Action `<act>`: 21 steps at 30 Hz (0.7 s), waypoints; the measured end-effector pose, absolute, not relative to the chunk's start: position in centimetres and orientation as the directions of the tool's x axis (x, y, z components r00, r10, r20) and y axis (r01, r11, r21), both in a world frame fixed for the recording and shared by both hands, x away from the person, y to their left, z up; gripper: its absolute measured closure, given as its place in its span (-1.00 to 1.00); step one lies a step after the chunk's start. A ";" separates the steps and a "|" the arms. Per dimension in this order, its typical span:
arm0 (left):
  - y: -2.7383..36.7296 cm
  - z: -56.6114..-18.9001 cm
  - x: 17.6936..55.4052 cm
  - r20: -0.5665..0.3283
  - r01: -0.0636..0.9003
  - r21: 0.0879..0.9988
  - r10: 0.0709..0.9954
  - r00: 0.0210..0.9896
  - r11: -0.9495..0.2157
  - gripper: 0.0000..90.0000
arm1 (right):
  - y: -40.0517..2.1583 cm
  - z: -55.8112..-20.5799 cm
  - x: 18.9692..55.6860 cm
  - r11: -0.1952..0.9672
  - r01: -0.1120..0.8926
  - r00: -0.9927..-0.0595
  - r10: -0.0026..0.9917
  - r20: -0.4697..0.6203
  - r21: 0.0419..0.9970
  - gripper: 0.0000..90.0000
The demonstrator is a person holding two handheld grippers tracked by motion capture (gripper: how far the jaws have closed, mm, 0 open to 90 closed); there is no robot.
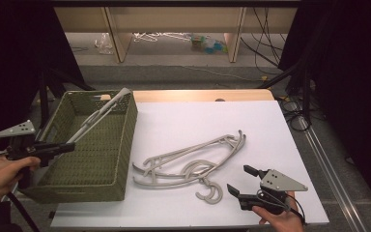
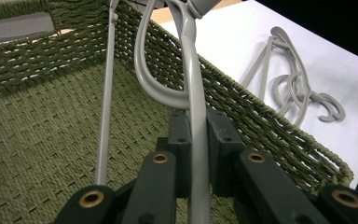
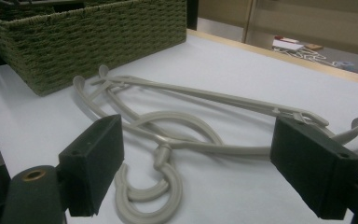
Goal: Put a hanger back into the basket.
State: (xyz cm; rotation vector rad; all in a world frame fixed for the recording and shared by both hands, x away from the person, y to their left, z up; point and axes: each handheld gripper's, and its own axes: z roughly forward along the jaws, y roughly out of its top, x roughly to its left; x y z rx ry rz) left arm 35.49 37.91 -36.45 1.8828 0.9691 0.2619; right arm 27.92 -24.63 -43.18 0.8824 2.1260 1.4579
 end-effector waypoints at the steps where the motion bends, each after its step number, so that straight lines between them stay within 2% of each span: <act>1: 37.9 -36.5 35.5 -0.220 0.514 0.829 0.717 0.662 -0.219 0.80 | -24.6 -43.2 27.9 0.252 0.268 -0.714 0.700 0.016 0.930 -0.59; 3: 37.9 -36.5 35.5 -0.208 0.512 0.828 0.721 0.661 -0.231 0.80 | -24.7 -43.2 28.0 0.257 0.247 -0.713 0.701 -0.004 0.934 -0.59; 7: 38.1 -36.4 35.4 -0.195 0.515 0.824 0.736 0.649 -0.237 0.80 | -24.6 -43.2 27.9 0.251 0.269 -0.712 0.702 0.017 0.930 -0.59; 15: 38.0 -37.4 36.0 -0.206 0.543 0.807 0.750 0.628 -0.233 0.79 | -24.6 -43.2 27.9 0.253 0.271 -0.714 0.700 0.017 0.929 -0.59; 21: 36.6 -38.0 36.6 -0.156 0.584 0.754 0.781 0.604 -0.301 0.79 | -24.6 -43.2 27.9 0.253 0.265 -0.713 0.701 0.012 0.931 -0.59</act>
